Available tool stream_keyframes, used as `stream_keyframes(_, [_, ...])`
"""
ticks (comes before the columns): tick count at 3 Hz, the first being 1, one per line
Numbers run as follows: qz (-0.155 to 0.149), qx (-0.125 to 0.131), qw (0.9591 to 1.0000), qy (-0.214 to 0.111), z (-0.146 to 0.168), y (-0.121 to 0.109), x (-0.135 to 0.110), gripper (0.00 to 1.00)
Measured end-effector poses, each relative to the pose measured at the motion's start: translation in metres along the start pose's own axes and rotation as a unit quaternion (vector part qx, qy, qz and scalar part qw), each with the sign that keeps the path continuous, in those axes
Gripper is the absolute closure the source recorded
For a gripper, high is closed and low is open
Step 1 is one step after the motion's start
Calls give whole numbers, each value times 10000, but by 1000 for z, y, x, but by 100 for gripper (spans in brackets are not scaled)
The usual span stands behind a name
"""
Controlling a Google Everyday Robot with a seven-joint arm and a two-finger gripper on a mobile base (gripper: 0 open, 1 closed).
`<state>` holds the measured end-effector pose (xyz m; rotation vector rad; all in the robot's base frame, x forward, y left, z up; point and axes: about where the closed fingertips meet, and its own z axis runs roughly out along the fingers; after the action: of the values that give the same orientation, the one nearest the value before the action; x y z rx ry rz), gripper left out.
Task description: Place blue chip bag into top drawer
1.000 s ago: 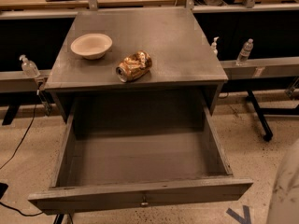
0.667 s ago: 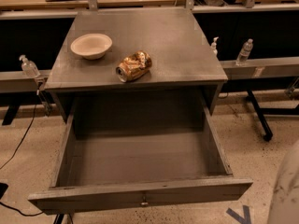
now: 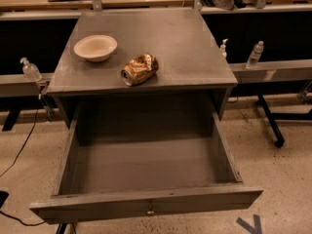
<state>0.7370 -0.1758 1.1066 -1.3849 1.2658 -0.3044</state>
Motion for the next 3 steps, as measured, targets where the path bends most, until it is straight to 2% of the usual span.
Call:
stream_keyframes(1, [447,369,9936,-972,-75,13,-105,100])
stream_keyframes(2, [851,88,9844,-1536,-100,62,-163,100])
stream_keyframes(3, [1243,-697,9658,-2165,-104,153,-194,100])
